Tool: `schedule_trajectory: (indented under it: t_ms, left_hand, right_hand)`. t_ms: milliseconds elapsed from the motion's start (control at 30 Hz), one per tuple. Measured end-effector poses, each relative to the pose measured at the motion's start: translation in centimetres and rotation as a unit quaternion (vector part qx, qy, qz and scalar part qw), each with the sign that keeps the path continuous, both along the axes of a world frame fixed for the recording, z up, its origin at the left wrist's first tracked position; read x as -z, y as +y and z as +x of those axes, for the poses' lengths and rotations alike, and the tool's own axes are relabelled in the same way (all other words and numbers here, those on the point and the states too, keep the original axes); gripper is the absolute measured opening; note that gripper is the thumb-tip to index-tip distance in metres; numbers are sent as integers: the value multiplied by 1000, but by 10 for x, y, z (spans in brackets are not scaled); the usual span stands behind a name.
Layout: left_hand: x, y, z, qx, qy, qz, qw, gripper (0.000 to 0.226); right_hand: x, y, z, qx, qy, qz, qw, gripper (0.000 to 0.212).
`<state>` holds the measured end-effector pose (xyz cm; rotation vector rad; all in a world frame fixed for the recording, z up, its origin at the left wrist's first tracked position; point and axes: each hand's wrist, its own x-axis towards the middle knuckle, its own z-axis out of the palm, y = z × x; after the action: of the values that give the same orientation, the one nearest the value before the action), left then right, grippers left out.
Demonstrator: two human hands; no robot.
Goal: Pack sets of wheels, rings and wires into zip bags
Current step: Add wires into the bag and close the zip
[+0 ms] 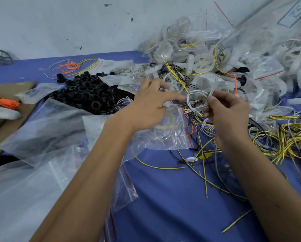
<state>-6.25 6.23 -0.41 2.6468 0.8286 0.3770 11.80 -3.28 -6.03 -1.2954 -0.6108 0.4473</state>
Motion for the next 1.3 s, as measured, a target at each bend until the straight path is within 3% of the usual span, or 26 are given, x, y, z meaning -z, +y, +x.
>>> schedule_trajectory:
  t_ms: [100, 200, 300, 400, 633, 700, 867, 967, 1033, 1133, 1300]
  left_hand:
    - [2, 2, -1, 9, -2, -6, 1000, 60]
    - [0, 8, -5, 6, -38, 9, 999, 30]
    - [-5, 15, -11, 4, -89, 35, 995, 16]
    - [-11, 15, -13, 5, -132, 25, 991, 17]
    - [-19, 4, -11, 28, -184, -30, 982, 14]
    - [-20, 2, -10, 29, -181, -38, 982, 15]
    - [-21, -3, -8, 48, -180, -63, 980, 14]
    - [-23, -8, -3, 75, -187, -75, 977, 15]
    - [-24, -11, 0, 87, -196, -74, 974, 15]
    - [-21, -13, 3, 81, -208, -74, 972, 13]
    - [-19, -15, 5, 81, -188, -74, 976, 13]
  right_hand:
    - [0, -1, -1, 1, 2, -6, 1000, 8]
    - [-2, -4, -4, -9, 5, -19, 1000, 5]
    - [-8, -7, -8, -86, 87, -5, 992, 10]
    - [-11, -5, -19, -160, 124, 0, 979, 16]
    - [-3, -5, -30, -138, -76, -76, 985, 14]
    - [-3, -5, -29, -150, -73, -81, 983, 12]
    - [-7, -7, -30, -335, -1, -77, 939, 2]
    - [-10, -11, -31, -380, -38, -107, 918, 16]
    - [-11, -14, -30, -370, -112, -158, 909, 24]
    - [-13, -17, -31, -360, -237, -188, 883, 9]
    - [-19, -18, -39, -431, -150, -80, 886, 30]
